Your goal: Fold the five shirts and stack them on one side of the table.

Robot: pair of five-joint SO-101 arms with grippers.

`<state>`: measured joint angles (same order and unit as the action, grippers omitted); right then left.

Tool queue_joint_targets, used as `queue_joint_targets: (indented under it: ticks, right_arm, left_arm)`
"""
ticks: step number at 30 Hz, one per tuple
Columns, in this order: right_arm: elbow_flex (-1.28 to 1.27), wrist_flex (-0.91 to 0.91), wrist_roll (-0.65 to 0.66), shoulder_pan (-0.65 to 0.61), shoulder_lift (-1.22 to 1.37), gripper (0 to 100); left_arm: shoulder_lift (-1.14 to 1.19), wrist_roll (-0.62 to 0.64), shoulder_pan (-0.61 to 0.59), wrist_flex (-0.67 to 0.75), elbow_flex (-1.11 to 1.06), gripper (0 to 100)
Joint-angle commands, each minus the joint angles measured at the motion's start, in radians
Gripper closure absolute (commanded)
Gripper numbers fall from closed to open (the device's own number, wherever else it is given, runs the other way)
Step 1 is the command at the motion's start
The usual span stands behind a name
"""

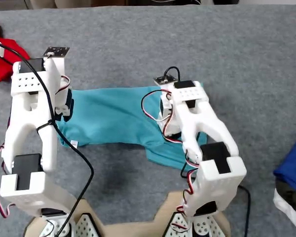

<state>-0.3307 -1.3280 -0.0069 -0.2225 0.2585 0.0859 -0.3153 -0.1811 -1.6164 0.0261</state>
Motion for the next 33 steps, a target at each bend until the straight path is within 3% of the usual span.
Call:
queue_joint_targets:
  ticks: [1,17,27,33]
  right_arm:
    - [0.030,-0.021,0.011,0.012,-0.065,99.3]
    - [0.012,-0.092,0.009,-0.007,-0.282,99.3]
    - [-0.166,0.129,0.005,-0.101,-0.295,99.3]
    - [-0.193,0.112,0.009,-0.097,-0.295,99.3]
  left_arm:
    - [-0.044,0.000,0.002,0.002,0.000,93]
    - [-0.044,0.000,0.003,0.002,0.000,93]
    - [-0.044,0.000,0.003,0.002,0.000,93]
    - [-0.044,0.000,0.003,0.002,0.000,93]
